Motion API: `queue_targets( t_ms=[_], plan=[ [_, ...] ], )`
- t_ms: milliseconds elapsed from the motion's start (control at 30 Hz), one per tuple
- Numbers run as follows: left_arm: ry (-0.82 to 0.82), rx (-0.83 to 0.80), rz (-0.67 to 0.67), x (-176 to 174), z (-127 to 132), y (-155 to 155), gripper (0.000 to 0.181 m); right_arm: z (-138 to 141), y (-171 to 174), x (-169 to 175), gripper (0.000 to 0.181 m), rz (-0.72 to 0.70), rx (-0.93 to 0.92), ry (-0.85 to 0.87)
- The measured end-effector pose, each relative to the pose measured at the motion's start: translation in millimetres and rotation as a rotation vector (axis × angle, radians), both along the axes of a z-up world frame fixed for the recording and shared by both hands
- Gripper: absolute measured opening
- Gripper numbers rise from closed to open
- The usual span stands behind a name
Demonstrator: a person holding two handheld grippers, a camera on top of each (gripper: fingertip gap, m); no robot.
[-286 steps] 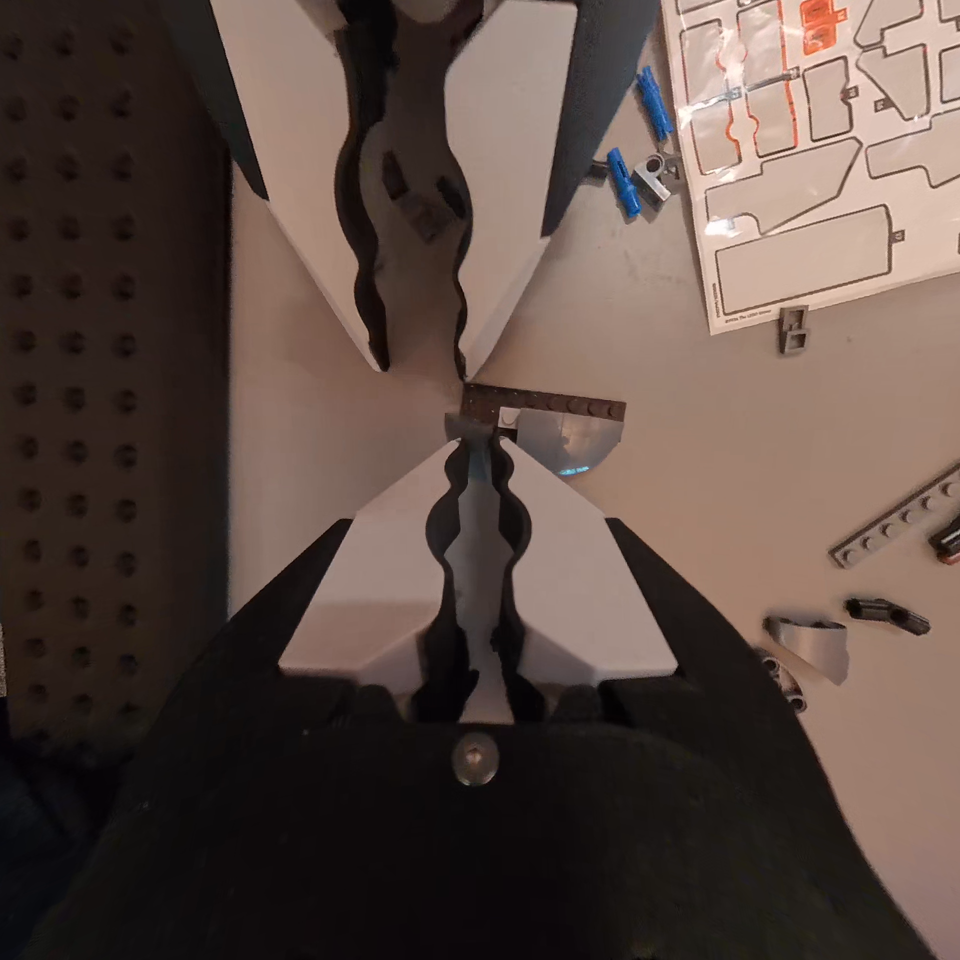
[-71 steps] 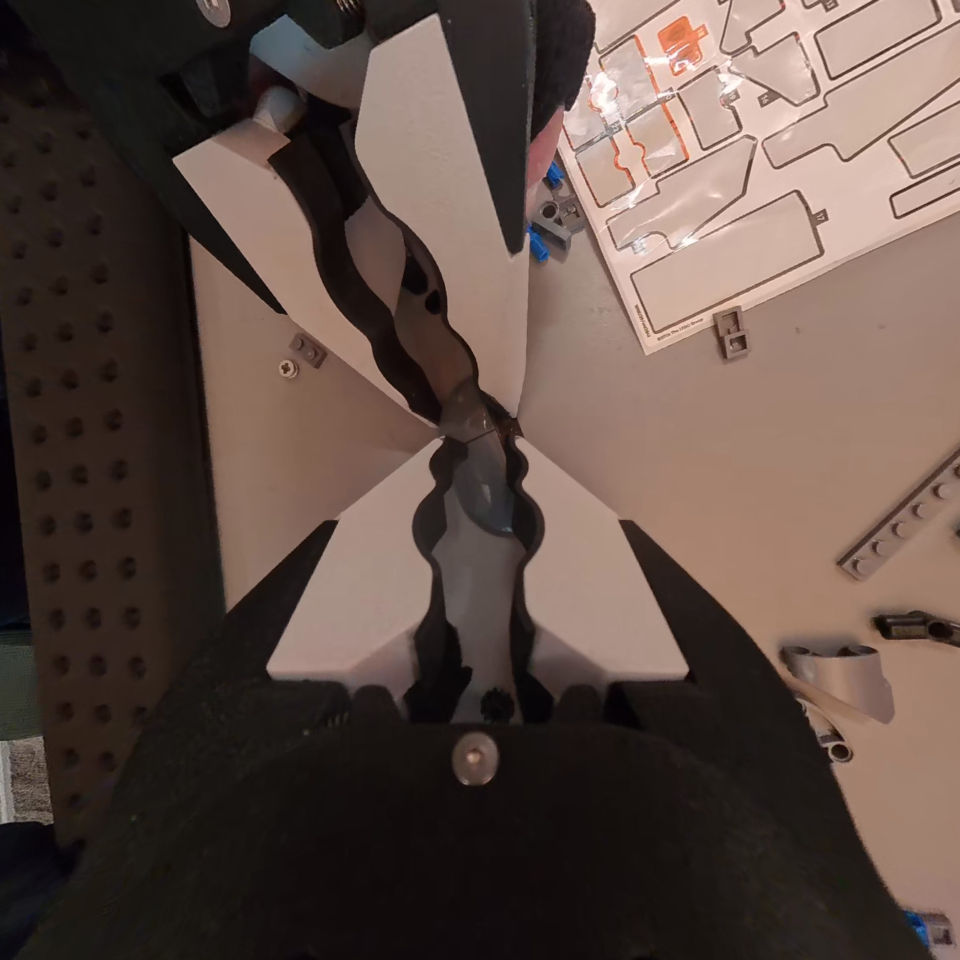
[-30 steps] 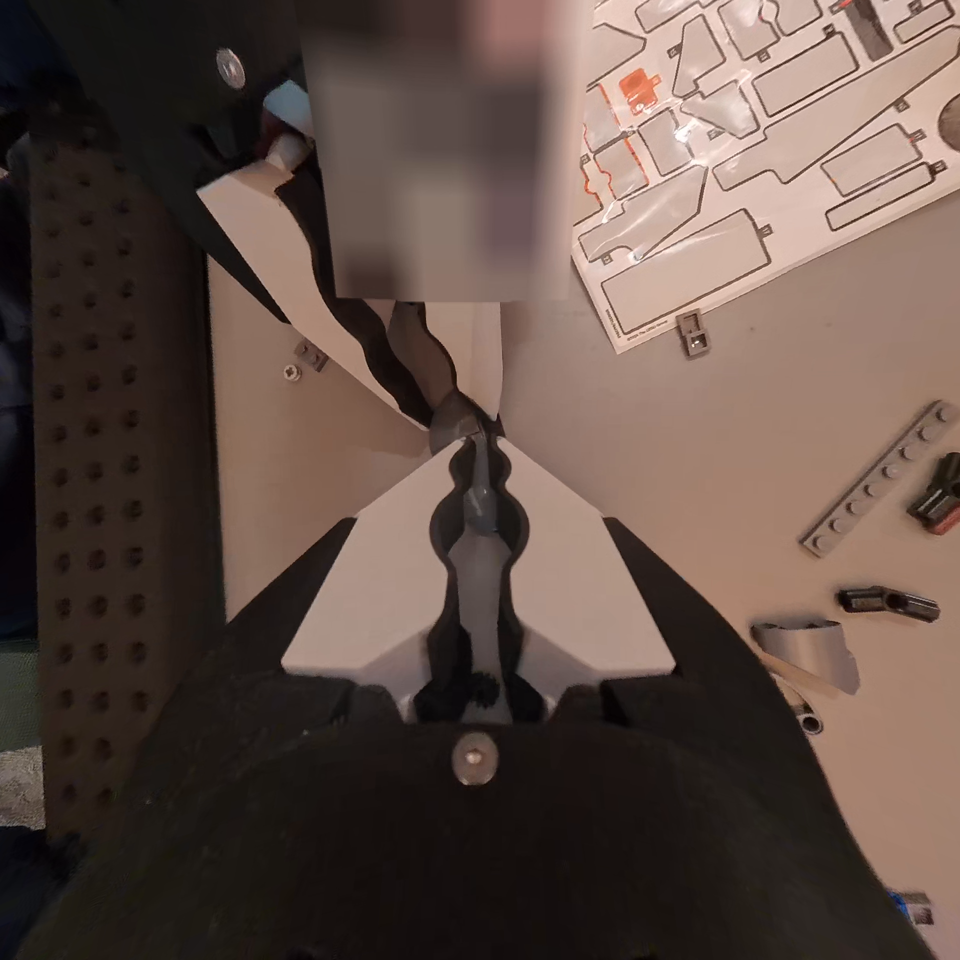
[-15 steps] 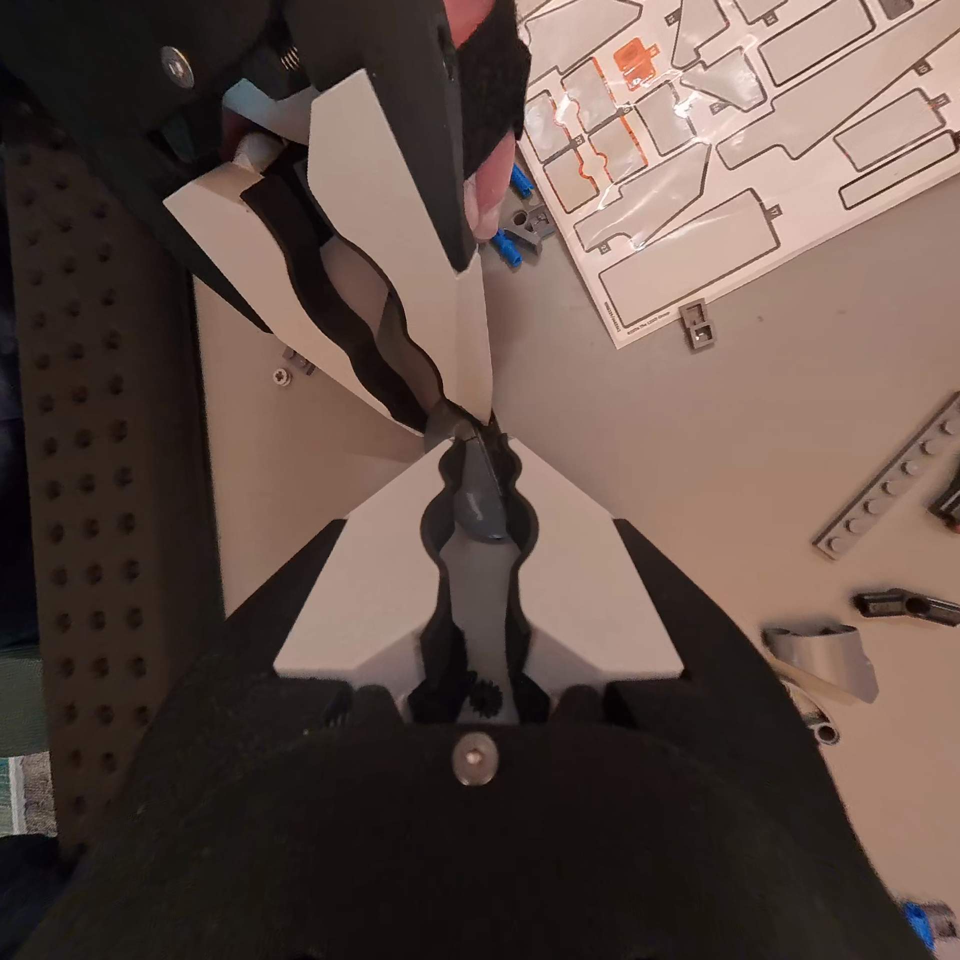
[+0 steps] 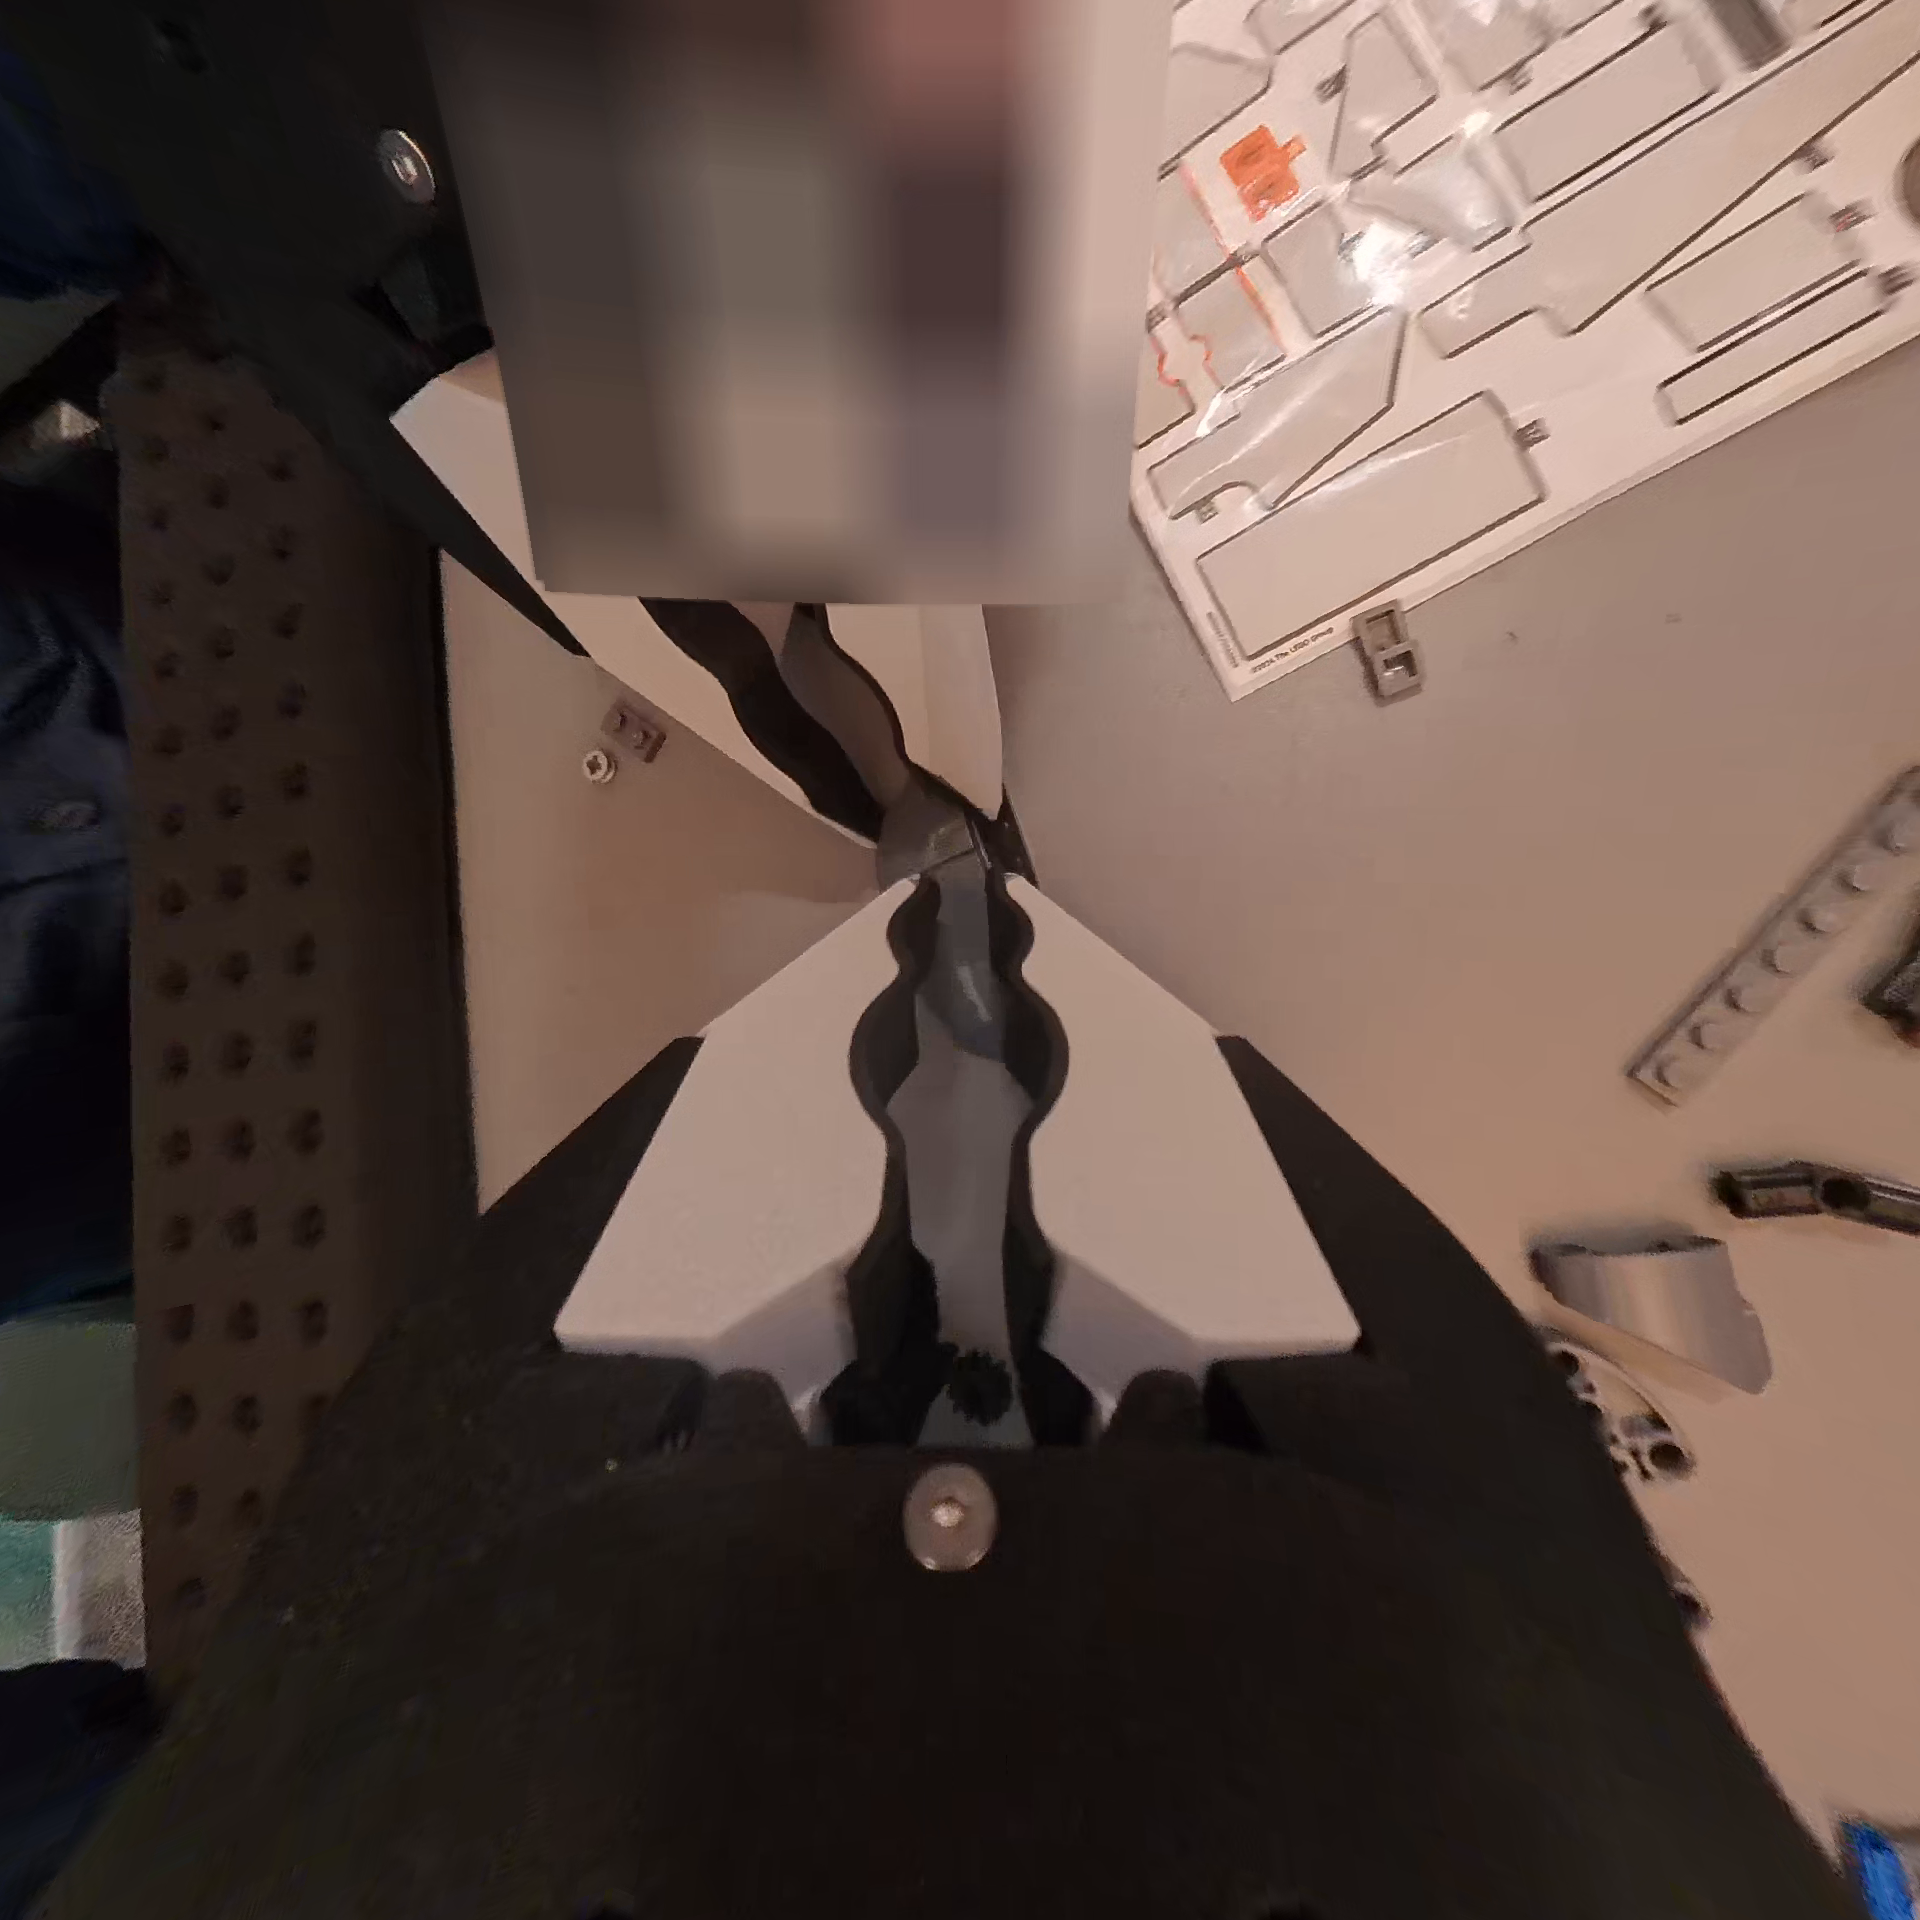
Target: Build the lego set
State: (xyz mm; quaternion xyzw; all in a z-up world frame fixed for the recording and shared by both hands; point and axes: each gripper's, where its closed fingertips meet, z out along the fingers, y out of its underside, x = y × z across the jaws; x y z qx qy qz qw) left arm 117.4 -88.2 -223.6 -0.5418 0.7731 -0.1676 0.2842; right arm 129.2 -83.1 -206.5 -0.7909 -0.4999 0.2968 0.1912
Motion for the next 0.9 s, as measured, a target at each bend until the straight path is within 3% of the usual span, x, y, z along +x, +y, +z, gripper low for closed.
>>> queue_targets(
  t_ms=[100, 467, 900],
  plan=[
    [-0.011, 0.012, 0.014, -2, 4, 1, 0.019, 14, 2, -2, 0.009, -0.020, -0.001, 0.074],
    [-0.008, -0.021, 0.007, -1, -1, -3, 0.018, -10, -3, -5, 0.013, 0.012, -0.024, -0.028],
    [-0.002, -0.021, 0.012, 1, -1, -4, 0.018, -11, -3, -7, 0.014, -0.004, -0.055, -0.019]
  ],
)
